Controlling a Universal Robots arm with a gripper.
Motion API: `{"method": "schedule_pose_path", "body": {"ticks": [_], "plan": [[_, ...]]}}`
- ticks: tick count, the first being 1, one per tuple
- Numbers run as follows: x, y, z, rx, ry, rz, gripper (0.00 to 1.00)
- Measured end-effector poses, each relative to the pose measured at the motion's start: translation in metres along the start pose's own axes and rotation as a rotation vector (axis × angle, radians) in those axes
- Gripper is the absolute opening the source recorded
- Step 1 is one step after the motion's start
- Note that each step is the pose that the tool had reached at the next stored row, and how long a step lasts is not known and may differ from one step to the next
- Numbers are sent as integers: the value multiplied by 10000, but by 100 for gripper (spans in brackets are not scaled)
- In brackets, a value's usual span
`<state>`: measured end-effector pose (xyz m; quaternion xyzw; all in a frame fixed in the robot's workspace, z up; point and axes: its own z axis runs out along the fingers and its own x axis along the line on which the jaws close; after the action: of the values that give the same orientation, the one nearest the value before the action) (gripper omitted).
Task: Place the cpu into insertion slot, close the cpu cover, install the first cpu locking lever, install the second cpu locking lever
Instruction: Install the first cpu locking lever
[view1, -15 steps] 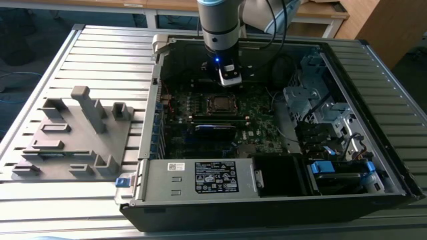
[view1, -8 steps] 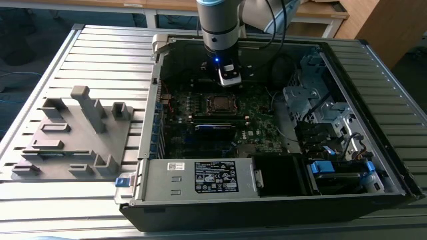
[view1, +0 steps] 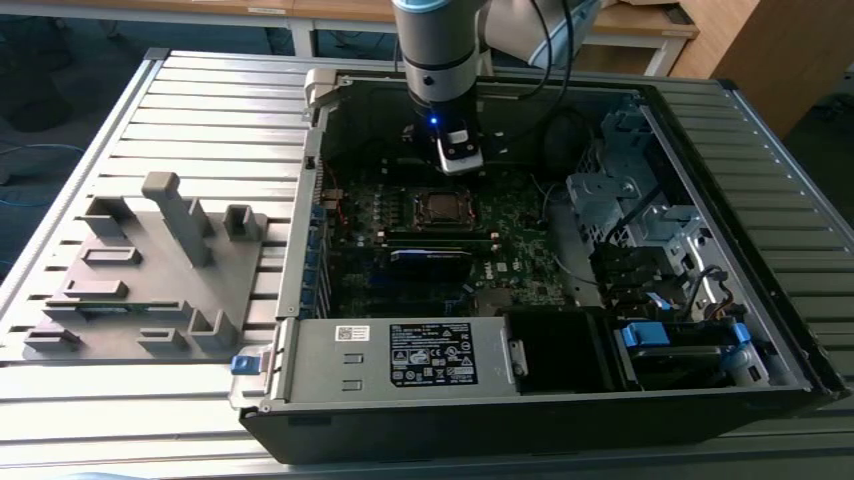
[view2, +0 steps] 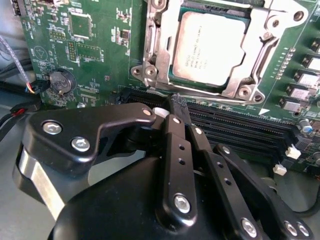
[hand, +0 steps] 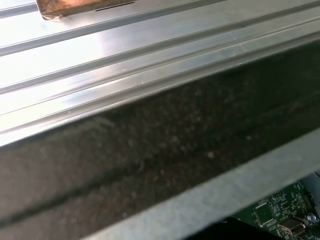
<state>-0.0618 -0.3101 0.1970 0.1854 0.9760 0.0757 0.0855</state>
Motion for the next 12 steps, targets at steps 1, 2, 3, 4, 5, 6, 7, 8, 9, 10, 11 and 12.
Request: {"method": "schedule_pose_path", "body": {"ticks": [1, 2, 3, 4, 5, 6, 7, 8, 9, 10, 11, 12], "plan": [[1, -1, 1, 12, -7, -3, 11], [3, -2, 2, 20, -10, -4, 11], [5, -3, 3, 23, -13, -5, 11], [6, -3, 6, 24, -17, -6, 11], [8, -4, 9, 27, -21, -6, 11], [9, -5, 13, 32, -26, -8, 11], [10, -6, 18, 41, -32, -10, 11], [11, -8, 22, 49, -37, -12, 11], [12, -8, 27, 55, -45, -14, 11], [12, -9, 32, 61, -53, -16, 11], [12, -9, 35, 67, -59, -18, 11], [13, -11, 38, 72, -62, -20, 11]]}}
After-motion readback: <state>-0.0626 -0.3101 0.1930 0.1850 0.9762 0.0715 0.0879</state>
